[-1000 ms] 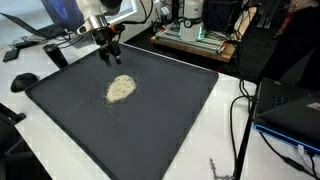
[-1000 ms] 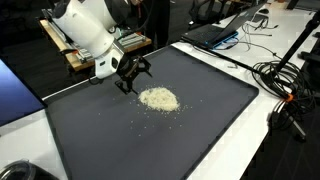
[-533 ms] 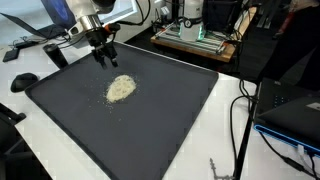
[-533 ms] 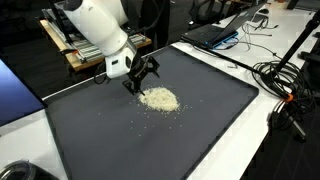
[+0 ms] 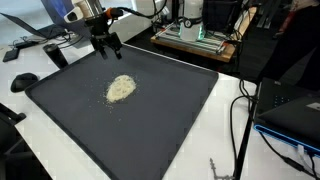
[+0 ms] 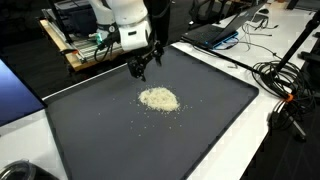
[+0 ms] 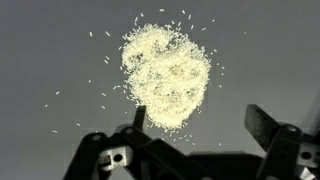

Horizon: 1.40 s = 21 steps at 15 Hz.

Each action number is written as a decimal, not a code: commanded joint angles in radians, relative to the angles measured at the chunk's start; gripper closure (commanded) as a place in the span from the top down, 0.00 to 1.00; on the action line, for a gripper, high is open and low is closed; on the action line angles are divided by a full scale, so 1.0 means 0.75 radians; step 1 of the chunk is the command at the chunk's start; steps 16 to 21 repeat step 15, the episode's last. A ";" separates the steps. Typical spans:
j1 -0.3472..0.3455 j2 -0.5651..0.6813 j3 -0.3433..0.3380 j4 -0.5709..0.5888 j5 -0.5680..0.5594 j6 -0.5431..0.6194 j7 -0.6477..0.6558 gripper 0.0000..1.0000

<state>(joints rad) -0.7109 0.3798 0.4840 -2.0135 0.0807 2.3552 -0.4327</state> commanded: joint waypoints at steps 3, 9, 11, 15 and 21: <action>0.478 -0.300 -0.390 -0.142 -0.046 -0.197 0.199 1.00; 0.800 -0.483 -0.563 -0.271 -0.261 -0.320 0.715 1.00; 0.819 -0.420 -0.585 -0.209 -0.214 -0.314 0.630 1.00; 0.835 -0.452 -0.593 -0.244 -0.232 -0.314 0.688 1.00; 0.835 -0.452 -0.593 -0.244 -0.232 -0.314 0.688 1.00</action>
